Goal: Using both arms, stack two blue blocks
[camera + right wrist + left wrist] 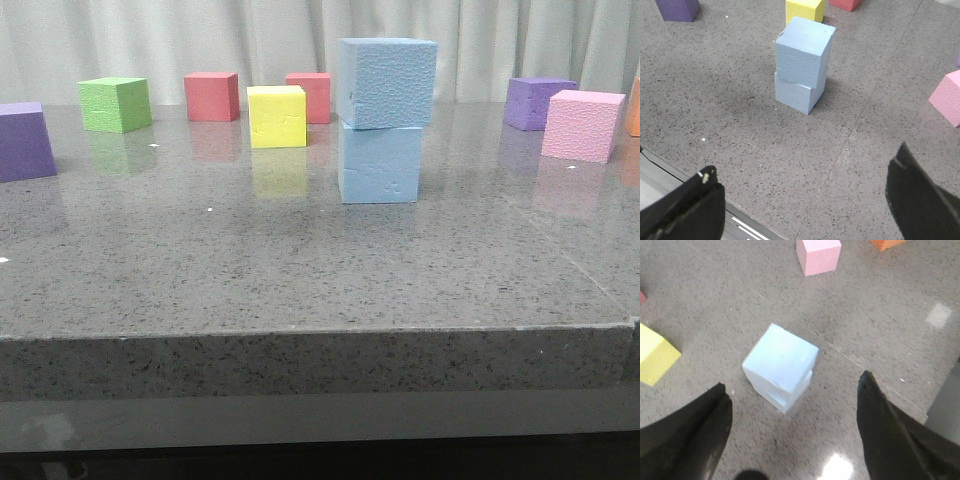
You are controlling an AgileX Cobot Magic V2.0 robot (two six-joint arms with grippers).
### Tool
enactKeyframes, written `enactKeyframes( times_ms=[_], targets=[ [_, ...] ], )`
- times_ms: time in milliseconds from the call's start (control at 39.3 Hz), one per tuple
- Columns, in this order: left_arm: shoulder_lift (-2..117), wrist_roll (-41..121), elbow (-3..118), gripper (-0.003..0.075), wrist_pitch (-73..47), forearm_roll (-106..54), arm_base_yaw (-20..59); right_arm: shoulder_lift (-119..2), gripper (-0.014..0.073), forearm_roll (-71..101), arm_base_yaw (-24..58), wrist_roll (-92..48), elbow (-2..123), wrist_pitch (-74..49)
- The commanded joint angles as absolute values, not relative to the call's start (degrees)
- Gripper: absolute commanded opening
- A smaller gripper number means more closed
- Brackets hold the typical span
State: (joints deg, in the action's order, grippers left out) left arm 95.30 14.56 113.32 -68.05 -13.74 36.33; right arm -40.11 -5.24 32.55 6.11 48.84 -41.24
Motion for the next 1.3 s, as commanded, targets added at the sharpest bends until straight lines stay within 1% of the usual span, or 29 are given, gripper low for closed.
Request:
enactKeyframes(
  times_ms=[0, 305, 432, 534, 737, 890, 966, 1042, 1093, 1195, 1271],
  targets=[
    [87.12, 13.44, 108.31, 0.0514, -62.51, -15.21, 36.39, -39.96, 0.0656, -6.27, 32.31, 6.16, 50.25, -36.92],
    [68.76, 11.55, 81.46, 0.0514, -50.85, -14.25, 36.39, -39.96, 0.0656, -6.27, 32.31, 6.16, 50.25, -36.92],
    [61.62, 10.67, 71.23, 0.0514, -48.17, -13.65, 36.39, -39.96, 0.0656, -6.27, 32.31, 6.16, 50.25, -36.92],
    [56.10, 6.20, 64.55, 0.0514, -46.40, -9.53, 36.39, -39.96, 0.0656, -6.27, 32.31, 6.16, 50.25, -36.92],
    [46.56, 3.97, 53.85, 0.0514, -43.80, -6.73, 36.39, -39.96, 0.0656, -6.34, 32.31, 6.16, 50.25, -36.92],
    [41.51, 3.97, 48.99, 0.0512, -41.08, -6.73, 36.39, -39.96, 0.0656, -6.35, 32.31, 6.16, 50.25, -36.97],
    [40.11, 3.97, 47.36, 0.0468, -39.75, -6.73, 36.39, -39.96, 0.0640, -6.35, 32.31, 6.16, 50.25, -37.28],
    [39.72, 3.97, 46.81, 0.0377, -38.93, -6.73, 36.39, -39.96, 0.0550, -6.35, 32.31, 6.16, 50.25, -37.28],
    [39.72, 3.97, 46.81, 0.0303, -38.84, -6.73, 36.39, -39.96, 0.0451, -6.35, 32.31, 6.16, 50.25, -37.28],
    [39.97, 3.97, 46.81, 0.0152, -38.40, -6.73, 36.39, -39.96, 0.0215, -6.35, 32.31, 6.16, 50.25, -37.28],
    [39.97, 3.97, 46.81, 0.0074, -38.40, -6.73, 36.39, -39.96, 0.0066, -6.35, 32.31, 6.16, 50.25, -37.28]
  ],
)
